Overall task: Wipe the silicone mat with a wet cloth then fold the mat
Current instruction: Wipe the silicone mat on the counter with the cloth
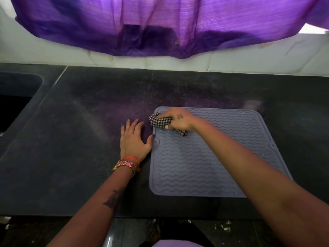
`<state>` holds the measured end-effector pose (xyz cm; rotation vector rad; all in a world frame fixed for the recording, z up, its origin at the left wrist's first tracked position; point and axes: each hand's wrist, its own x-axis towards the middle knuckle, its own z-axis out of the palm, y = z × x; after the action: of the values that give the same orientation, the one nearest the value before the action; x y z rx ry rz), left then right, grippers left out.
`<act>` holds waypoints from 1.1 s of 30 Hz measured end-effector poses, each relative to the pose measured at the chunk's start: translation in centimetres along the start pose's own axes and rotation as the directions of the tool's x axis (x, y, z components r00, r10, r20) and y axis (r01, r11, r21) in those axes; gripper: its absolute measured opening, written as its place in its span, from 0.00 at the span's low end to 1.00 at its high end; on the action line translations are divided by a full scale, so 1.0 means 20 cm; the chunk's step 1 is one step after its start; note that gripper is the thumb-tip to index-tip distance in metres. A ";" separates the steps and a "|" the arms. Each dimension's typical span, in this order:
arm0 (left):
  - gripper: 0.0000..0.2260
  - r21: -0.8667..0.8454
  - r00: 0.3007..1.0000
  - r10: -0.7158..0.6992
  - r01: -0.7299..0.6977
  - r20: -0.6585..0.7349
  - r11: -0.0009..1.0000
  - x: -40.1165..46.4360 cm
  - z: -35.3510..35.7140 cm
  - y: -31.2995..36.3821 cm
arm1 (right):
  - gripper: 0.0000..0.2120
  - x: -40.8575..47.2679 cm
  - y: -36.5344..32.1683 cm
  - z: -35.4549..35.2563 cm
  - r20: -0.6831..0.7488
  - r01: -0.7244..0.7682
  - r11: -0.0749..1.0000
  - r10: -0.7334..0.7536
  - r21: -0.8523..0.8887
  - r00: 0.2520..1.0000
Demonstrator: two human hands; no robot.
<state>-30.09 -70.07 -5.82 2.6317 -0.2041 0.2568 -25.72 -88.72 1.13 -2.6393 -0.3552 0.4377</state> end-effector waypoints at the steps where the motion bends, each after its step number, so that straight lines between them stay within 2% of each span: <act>1: 0.25 0.000 1.000 0.002 -0.002 0.000 1.000 0.00 0.00 0.00 | 0.24 0.01 0.02 -0.02 -0.055 -0.012 0.996 0.017 0.087 0.998; 3: 0.25 -0.005 1.000 0.005 -0.005 -0.004 1.000 0.00 0.00 0.00 | 0.23 0.02 0.03 -0.01 -0.169 -0.075 0.989 0.096 0.125 0.981; 5: 0.25 -0.011 1.000 0.008 -0.008 -0.007 1.000 0.00 0.00 0.00 | 0.24 0.03 0.03 0.07 -0.184 -0.110 0.993 0.115 0.038 0.976; 15: 0.25 -0.025 1.000 0.010 -0.010 -0.006 1.000 0.00 0.00 -0.01 | 0.23 -0.07 -0.01 0.06 -0.025 0.049 0.989 -0.053 -0.136 0.998; 17: 0.26 -0.020 1.000 0.013 -0.013 0.002 1.000 0.00 0.00 -0.01 | 0.21 -0.08 0.00 0.03 0.071 0.032 0.999 -0.032 0.012 0.997; 19: 0.26 -0.022 1.000 0.014 -0.014 0.000 1.000 0.00 0.00 -0.01 | 0.20 -0.08 0.02 -0.02 0.117 -0.068 0.946 0.032 0.317 0.993; 22: 0.26 -0.027 1.000 0.008 -0.008 -0.002 1.000 0.00 0.00 -0.01 | 0.20 -0.04 0.03 -0.02 -0.056 -0.165 0.772 0.251 0.613 0.966; 25: 0.25 -0.033 1.000 0.007 -0.007 0.000 0.999 0.00 0.00 -0.01 | 0.20 0.01 -0.01 0.06 -0.046 -0.278 0.650 0.435 0.708 0.899; 27: 0.25 -0.038 1.000 0.007 -0.007 -0.006 0.999 0.00 0.00 -0.01 | 0.21 0.02 -0.05 0.12 -0.075 -0.310 0.679 0.475 0.665 0.877; 30: 0.25 -0.040 1.000 0.003 -0.003 -0.008 0.999 0.00 0.00 0.00 | 0.20 -0.02 -0.09 0.12 -0.183 -0.310 0.828 0.434 0.467 0.882; 33: 0.26 -0.049 1.000 0.007 -0.008 -0.008 0.999 -0.01 0.00 -0.01 | 0.11 -0.09 -0.12 0.10 -0.113 -0.290 0.873 0.358 0.393 0.927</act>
<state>-30.19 -69.91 -5.84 2.5819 -0.2151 0.2612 -28.47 -86.45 0.92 -2.3383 0.2214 0.3230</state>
